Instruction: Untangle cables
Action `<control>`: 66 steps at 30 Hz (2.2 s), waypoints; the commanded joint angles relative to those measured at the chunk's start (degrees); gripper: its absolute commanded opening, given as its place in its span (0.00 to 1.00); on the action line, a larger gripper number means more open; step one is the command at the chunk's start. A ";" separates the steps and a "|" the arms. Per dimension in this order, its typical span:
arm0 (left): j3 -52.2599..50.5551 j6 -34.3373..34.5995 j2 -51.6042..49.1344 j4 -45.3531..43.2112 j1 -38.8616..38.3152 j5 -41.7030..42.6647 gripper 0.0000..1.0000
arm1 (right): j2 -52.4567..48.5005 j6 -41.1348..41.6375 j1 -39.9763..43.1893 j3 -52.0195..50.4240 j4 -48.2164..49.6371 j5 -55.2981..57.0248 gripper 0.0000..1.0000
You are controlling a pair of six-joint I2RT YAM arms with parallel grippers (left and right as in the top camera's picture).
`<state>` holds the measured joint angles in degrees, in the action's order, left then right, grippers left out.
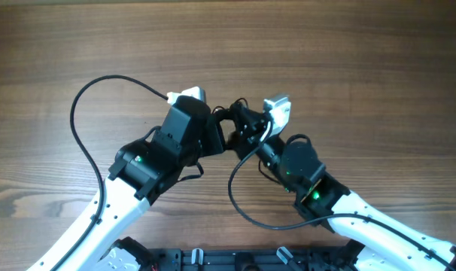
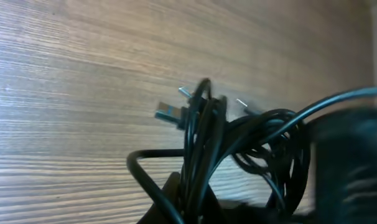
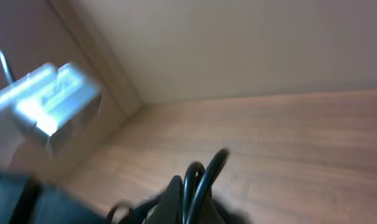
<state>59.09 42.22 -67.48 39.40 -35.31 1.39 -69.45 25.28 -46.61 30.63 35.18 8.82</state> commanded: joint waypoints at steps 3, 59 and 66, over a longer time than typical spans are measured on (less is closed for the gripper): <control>0.04 6.29 0.20 -1.95 -0.48 -1.05 0.04 | -0.52 -1.03 -2.73 0.81 -4.85 1.22 0.05; 0.02 22.12 0.20 -2.84 -0.42 -6.88 0.04 | 18.32 12.41 1.60 0.81 -28.98 -11.47 1.00; 0.02 52.57 0.20 -0.13 -0.44 -13.27 0.04 | 18.93 25.97 1.57 0.81 -42.42 -12.33 1.00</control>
<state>58.52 76.16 -66.96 39.03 -35.53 -8.60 -50.68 41.34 -45.23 30.57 -2.28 -2.15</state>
